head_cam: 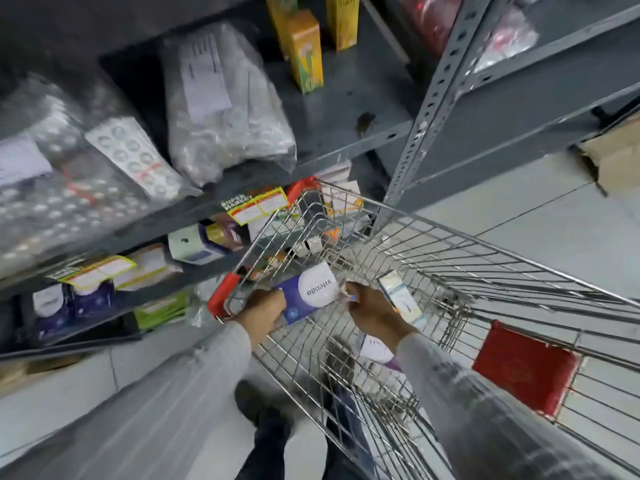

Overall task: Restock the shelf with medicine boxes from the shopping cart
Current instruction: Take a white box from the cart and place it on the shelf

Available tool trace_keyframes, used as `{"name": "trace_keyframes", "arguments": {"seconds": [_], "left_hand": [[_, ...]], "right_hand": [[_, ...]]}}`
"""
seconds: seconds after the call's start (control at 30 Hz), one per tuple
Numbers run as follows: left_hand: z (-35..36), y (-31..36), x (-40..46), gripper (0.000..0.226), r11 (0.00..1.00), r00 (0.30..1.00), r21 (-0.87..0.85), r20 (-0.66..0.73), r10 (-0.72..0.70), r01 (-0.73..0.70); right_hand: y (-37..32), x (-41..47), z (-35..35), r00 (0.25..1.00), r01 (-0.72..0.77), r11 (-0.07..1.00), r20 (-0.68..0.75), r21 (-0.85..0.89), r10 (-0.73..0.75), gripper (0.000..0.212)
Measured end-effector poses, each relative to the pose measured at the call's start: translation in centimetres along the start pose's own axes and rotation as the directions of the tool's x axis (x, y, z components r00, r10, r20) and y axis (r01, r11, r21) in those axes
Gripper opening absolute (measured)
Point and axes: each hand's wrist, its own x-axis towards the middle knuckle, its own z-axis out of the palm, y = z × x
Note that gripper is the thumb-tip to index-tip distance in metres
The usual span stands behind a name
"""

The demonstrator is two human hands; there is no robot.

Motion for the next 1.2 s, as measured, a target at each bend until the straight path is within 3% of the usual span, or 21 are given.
{"name": "trace_keyframes", "arguments": {"seconds": [0.1, 0.2, 0.33, 0.47, 0.6, 0.67, 0.77, 0.9, 1.03, 1.2], "left_hand": [[0.6, -0.7, 0.8, 0.017, 0.993, 0.991, -0.020, 0.062, -0.117, 0.119], [1.4, -1.6, 0.8, 0.012, 0.991, 0.986, 0.022, 0.098, -0.132, 0.131], [2.1, -1.4, -0.2, 0.022, 0.999, 0.999, 0.000, -0.004, 0.050, -0.050], [1.0, -0.5, -3.5, 0.024, 0.953, 0.954, -0.051, -0.037, 0.297, -0.299], [-1.6, 1.1, -9.0, 0.034, 0.799, 0.809, -0.135, -0.067, 0.583, -0.587], [-3.7, 1.9, -12.4, 0.032, 0.676, 0.711, -0.246, -0.087, 0.698, -0.694], [-7.9, 2.8, -17.6, 0.038, 0.531, 0.587, -0.354, -0.068, 0.807, -0.770], [-15.1, 3.1, -23.7, 0.048, 0.375, 0.468, -0.397, -0.168, 0.868, -0.838], [-23.9, 1.2, -29.3, 0.044, 0.212, 0.326, -0.423, -0.219, 0.920, -0.881], [-35.7, -3.1, -33.5, 0.045, 0.054, 0.206, -0.372, -0.383, 0.901, -0.927]], "right_hand": [[0.1, 1.9, 1.5, 0.991, -0.089, 0.984, 0.110, 0.157, 0.072, 0.070], [0.0, 2.8, 2.8, 0.987, -0.094, 0.960, 0.151, 0.262, 0.056, 0.080], [-0.2, 2.2, 2.6, 0.996, 0.019, 0.968, -0.092, 0.249, 0.005, 0.058], [-1.7, -1.4, 0.5, 0.949, 0.152, 0.909, -0.316, 0.388, -0.024, 0.040], [-4.9, -6.6, -3.1, 0.903, 0.331, 0.708, -0.428, 0.624, -0.046, 0.029], [-7.5, -9.9, -5.1, 0.864, 0.441, 0.650, -0.489, 0.618, -0.121, 0.022], [-12.7, -15.1, -7.6, 0.769, 0.556, 0.649, -0.618, 0.520, -0.164, 0.012], [-21.0, -21.8, -9.0, 0.640, 0.660, 0.659, -0.729, 0.360, -0.243, 0.018], [-29.6, -27.2, -7.2, 0.608, 0.738, 0.571, -0.722, 0.361, -0.330, 0.032], [-41.2, -32.9, -2.7, 0.468, 0.862, 0.464, -0.677, 0.206, -0.569, 0.024]]}}
